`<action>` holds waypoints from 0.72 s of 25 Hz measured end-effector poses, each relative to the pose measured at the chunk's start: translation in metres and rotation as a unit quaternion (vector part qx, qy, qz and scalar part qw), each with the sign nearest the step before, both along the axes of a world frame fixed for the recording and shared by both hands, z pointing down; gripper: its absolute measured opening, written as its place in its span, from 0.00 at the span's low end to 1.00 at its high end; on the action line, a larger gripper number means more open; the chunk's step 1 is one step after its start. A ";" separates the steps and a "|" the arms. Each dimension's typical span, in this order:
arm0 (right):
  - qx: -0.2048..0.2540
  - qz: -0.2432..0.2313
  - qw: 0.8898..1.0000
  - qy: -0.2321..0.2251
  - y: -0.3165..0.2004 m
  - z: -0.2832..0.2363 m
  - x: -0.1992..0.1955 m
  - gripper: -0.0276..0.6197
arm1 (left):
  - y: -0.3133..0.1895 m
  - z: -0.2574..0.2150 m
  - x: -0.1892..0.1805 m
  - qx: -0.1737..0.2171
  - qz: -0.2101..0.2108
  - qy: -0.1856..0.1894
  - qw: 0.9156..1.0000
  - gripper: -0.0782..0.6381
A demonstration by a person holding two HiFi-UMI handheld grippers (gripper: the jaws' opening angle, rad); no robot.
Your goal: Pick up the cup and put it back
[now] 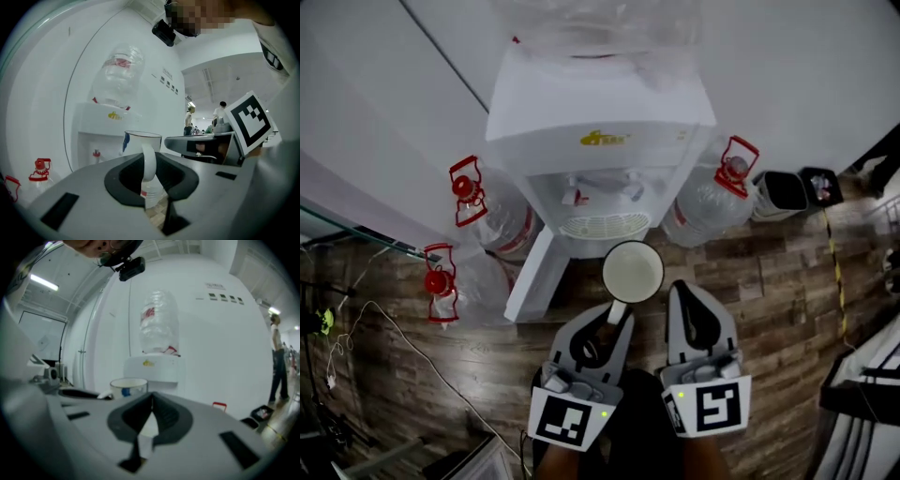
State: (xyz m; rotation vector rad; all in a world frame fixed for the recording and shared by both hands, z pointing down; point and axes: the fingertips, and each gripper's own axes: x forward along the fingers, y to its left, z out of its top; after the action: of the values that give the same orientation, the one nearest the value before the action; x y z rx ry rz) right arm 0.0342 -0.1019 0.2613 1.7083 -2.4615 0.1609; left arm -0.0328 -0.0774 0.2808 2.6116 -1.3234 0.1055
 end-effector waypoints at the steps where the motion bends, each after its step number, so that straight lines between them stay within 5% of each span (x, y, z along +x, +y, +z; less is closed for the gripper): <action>1: 0.002 -0.004 1.000 -0.004 0.002 -0.020 -0.002 0.08 | 0.003 -0.017 -0.002 -0.004 -0.003 -0.002 1.000 0.20; 11: 0.001 -0.047 0.999 -0.006 0.045 -0.199 0.000 0.08 | 0.039 -0.207 -0.004 0.006 -0.020 -0.018 1.000 0.20; 18: 0.002 -0.069 0.998 -0.004 0.085 -0.279 0.004 0.08 | 0.069 -0.288 0.006 -0.004 -0.010 0.005 1.000 0.20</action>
State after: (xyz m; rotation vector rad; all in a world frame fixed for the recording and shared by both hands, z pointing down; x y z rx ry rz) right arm 0.0383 -0.0168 -0.0180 1.5356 -2.5759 0.1482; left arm -0.0270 -0.0087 -0.0076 2.5877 -1.3415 0.0938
